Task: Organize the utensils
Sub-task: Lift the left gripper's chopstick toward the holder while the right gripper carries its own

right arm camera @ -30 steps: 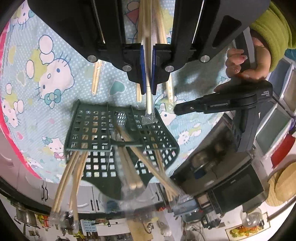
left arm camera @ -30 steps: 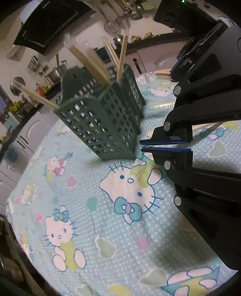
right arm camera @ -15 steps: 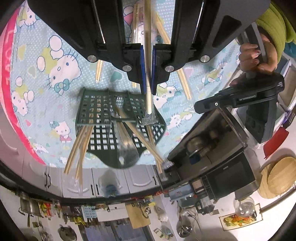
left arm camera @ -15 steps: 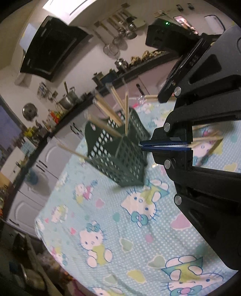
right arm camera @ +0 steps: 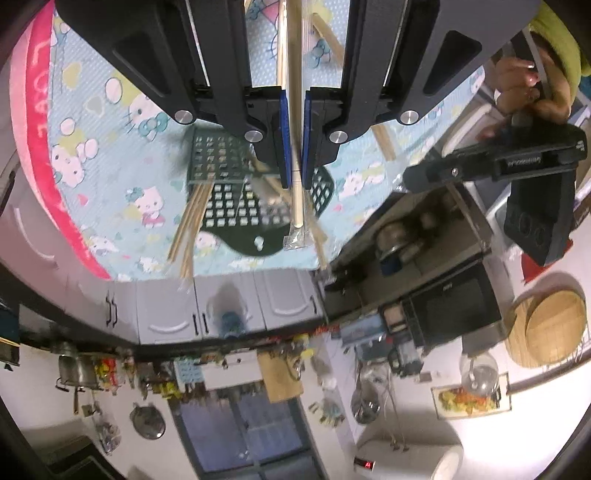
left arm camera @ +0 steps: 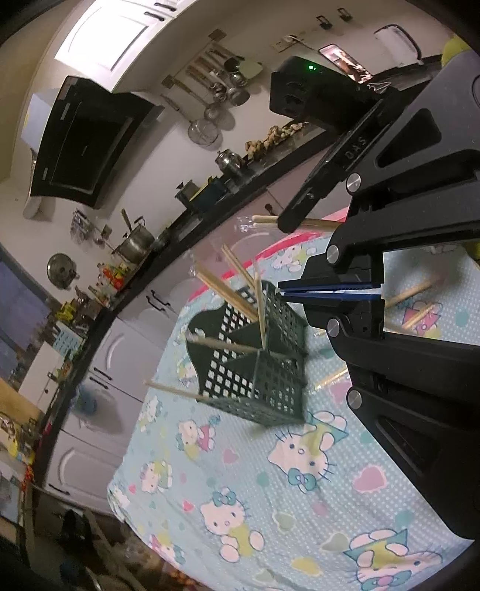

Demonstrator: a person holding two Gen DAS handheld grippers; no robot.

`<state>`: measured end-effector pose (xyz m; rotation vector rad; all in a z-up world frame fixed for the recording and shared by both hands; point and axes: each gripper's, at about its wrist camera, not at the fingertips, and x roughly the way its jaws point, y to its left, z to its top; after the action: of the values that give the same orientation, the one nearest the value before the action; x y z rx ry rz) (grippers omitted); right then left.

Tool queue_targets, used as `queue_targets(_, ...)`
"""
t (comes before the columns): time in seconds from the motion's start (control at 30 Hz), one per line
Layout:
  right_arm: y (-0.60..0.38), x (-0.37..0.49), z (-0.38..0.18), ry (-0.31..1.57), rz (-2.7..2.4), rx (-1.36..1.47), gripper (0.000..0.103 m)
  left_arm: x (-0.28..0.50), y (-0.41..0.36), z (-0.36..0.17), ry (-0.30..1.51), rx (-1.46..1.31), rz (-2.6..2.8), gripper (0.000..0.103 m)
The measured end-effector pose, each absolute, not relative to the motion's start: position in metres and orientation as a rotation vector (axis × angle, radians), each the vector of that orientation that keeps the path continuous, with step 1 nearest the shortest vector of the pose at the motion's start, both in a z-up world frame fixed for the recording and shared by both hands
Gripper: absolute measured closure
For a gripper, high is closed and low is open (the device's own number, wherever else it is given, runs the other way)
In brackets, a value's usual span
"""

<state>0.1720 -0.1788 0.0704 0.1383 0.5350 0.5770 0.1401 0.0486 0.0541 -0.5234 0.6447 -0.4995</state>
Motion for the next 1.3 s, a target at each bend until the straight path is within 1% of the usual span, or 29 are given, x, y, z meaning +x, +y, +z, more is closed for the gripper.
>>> queue_targets(0.3, -0.203, 0.171, 0.080, 0.456, 0.528, 0.182, 0.097, 0.140, 0.038, 0.074, 0.616, -0.490, -0.521, 0.103)
queue_targets(0.53, -0.214, 0.169, 0.087, 0.414, 0.507, 0.200, 0.097, 0.140, 0.035, 0.101, 0.565, -0.457, -0.531, 0.103)
queue_targets(0.8, -0.222, 0.164, 0.096, 0.356, 0.498, 0.209, 0.097, 0.139, 0.034, 0.131, 0.507, -0.438, -0.537, 0.103)
queue_targets(1.3, -0.227, 0.174, 0.117, 0.274, 0.481, 0.206, 0.097, 0.152, 0.038, 0.167, 0.434, -0.388, -0.515, 0.103)
